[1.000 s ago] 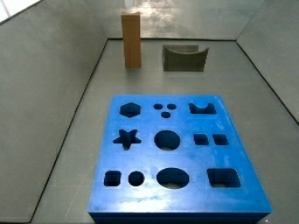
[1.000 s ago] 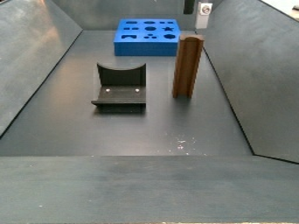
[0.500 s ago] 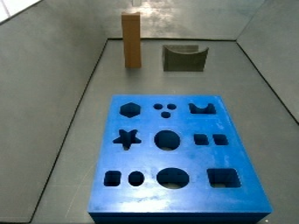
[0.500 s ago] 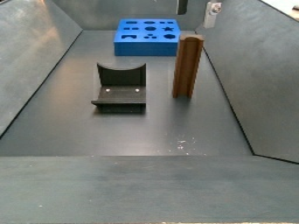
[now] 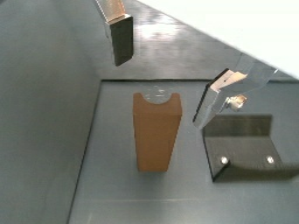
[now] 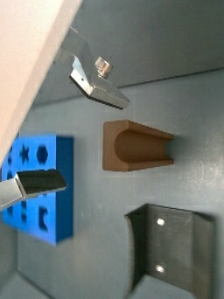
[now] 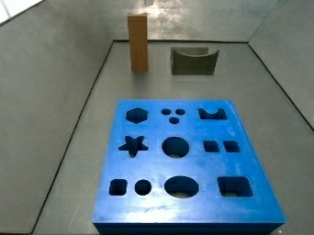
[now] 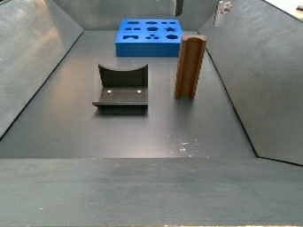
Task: Pick up the arch object. Move up. Place the arch object on the fixture. Regrasp the arch object. Rotate the arch object. Move to above the board. Insert the arch object.
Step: Rotate the arch object.
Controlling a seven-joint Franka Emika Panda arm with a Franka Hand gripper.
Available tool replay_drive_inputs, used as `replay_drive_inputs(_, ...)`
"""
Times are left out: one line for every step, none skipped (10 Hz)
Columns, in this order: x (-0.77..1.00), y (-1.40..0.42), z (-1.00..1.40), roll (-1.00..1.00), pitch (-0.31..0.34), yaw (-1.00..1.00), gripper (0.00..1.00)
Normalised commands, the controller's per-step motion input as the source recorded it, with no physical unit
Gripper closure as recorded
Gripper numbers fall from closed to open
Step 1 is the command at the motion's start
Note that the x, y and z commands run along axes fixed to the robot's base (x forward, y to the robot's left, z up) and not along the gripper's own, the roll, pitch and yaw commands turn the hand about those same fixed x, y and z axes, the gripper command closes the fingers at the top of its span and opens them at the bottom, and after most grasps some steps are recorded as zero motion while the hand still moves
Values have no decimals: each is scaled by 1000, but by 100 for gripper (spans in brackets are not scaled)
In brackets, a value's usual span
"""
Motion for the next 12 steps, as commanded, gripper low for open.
replay_drive_inputs(33, -3, -12, -39, 23, 1000, 0)
replay_drive_inputs(33, -4, -12, -41, 24, 1000, 0)
replay_drive_inputs(33, -3, -12, -47, 27, 1000, 0)
replay_drive_inputs(33, -3, -11, -50, 29, 1000, 0)
replay_drive_inputs(33, -3, -11, -62, 36, 1000, 0)
replay_drive_inputs(34, -4, -11, -68, 39, 1000, 0)
replay_drive_inputs(34, -3, -10, -85, 49, 1000, 0)
replay_drive_inputs(34, -3, -10, -102, 59, 1000, 0)
replay_drive_inputs(34, -3, -9, -115, 67, 807, 0)
replay_drive_inputs(34, -2, -8, -113, 67, 649, 0)
replay_drive_inputs(34, 3, -7, -101, 67, 375, 0)
replay_drive_inputs(34, 4, -6, -90, 67, 226, 0)
